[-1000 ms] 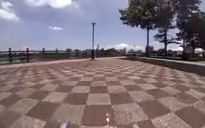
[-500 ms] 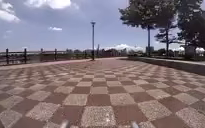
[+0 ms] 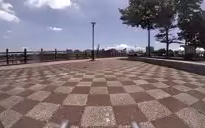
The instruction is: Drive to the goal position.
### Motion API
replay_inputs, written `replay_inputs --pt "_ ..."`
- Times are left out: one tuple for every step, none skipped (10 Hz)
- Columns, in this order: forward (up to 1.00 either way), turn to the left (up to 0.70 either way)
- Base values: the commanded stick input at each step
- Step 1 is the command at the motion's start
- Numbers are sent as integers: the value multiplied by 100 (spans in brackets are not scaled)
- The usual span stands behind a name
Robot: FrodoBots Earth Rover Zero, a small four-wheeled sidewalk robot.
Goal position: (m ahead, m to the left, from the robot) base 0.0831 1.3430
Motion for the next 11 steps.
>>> replay_inputs --pt "70 0" --pt "70 0" --pt "70 0" --pt "70 0" --pt "70 0" --pt "70 0" --pt "70 0" --pt "70 0" --pt "70 0" --pt "70 0" --pt "70 0"
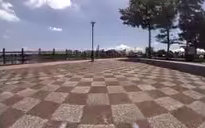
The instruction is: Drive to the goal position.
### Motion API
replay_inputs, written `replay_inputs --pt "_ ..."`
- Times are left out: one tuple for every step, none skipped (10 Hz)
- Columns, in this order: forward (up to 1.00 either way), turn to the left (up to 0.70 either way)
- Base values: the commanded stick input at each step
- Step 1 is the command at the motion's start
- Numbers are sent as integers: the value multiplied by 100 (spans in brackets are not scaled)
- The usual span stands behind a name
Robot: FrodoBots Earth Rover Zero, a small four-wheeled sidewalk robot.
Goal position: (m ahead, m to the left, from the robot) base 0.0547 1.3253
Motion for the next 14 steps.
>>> replay_inputs --pt "70 0" --pt "70 0" --pt "70 0" --pt "70 0" --pt "70 0" --pt "70 0" --pt "70 0" --pt "70 0" --pt "70 0" --pt "70 0" --pt "70 0" --pt "70 0" --pt "70 0" --pt "70 0"
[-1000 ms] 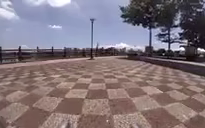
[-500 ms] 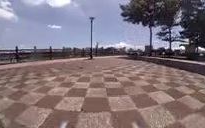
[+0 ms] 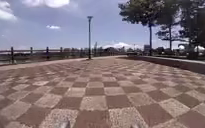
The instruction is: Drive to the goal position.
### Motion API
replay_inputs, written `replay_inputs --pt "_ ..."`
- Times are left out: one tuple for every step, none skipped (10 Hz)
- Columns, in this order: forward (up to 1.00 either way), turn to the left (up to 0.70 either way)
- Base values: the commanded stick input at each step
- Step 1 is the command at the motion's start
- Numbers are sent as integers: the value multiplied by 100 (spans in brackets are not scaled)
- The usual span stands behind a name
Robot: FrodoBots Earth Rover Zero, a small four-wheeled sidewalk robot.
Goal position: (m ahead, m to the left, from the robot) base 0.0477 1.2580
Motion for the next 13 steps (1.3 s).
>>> replay_inputs --pt "70 0" --pt "70 0" --pt "70 0" --pt "70 9" --pt "70 27" --pt "70 27" --pt "70 27" --pt "70 27" --pt "70 27" --pt "70 27" --pt "70 27" --pt "6 44" --pt "0 45"
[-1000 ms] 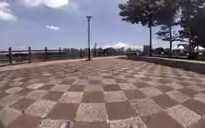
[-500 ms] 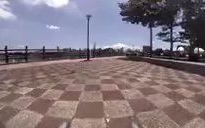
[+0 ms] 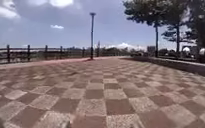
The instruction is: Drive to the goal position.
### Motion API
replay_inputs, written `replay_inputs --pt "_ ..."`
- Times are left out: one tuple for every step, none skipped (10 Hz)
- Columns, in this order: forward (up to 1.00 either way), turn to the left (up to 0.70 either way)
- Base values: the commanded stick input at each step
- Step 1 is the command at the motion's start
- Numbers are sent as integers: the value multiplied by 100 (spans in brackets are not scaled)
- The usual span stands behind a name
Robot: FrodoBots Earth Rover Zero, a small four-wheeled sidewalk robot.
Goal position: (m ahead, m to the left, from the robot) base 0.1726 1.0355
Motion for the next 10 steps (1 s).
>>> replay_inputs --pt "0 45" --pt "0 45" --pt "0 45" --pt "0 45" --pt "0 45" --pt "0 45" --pt "0 45" --pt "0 45" --pt "0 45" --pt "0 45"
